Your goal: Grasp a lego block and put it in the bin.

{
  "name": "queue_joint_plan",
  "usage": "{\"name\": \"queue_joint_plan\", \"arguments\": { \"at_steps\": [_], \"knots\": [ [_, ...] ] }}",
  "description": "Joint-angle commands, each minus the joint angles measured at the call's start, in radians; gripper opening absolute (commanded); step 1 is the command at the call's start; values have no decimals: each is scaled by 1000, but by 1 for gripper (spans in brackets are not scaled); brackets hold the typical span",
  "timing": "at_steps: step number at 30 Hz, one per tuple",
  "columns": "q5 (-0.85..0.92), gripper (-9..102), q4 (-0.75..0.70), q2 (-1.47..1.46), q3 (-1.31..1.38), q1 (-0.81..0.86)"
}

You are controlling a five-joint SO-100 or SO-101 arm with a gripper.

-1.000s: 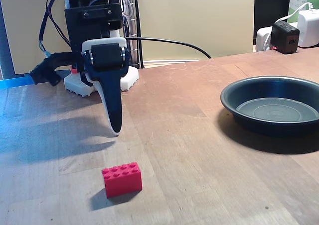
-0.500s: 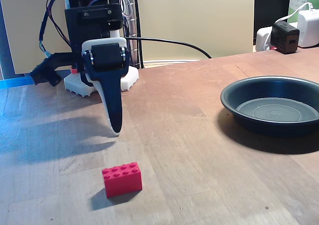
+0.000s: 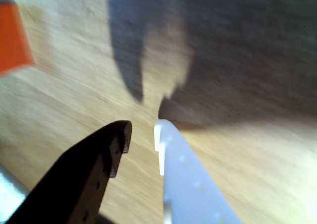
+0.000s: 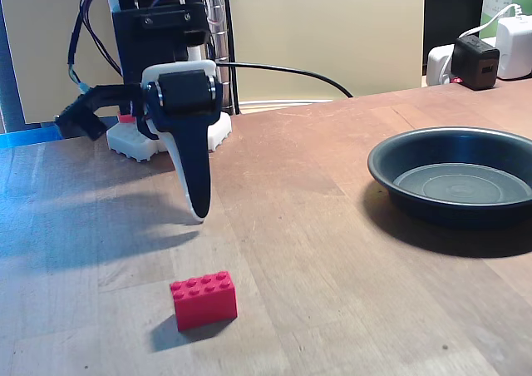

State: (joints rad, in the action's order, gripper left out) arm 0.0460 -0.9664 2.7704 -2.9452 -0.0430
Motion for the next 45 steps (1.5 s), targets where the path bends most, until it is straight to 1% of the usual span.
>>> {"name": "queue_joint_plan", "arguments": {
  "at_steps": [1, 5, 8, 11, 13, 21, 25, 34, 41, 45],
  "knots": [
    [3, 0, -169, -8, 163, -8],
    [3, 0, -328, -9, 298, -8],
    [5, 0, -362, -12, 344, -9],
    [40, 0, -357, -48, 367, -8],
    [49, 0, -354, -129, 408, -8],
    [52, 0, -364, -638, 741, -9],
    [52, 0, -365, -821, 891, -9],
    [54, 0, -365, -1026, 1124, 6],
    [57, 0, -359, -1134, 1246, 23],
    [135, 0, -356, -1190, 1318, 31]
  ]
}}
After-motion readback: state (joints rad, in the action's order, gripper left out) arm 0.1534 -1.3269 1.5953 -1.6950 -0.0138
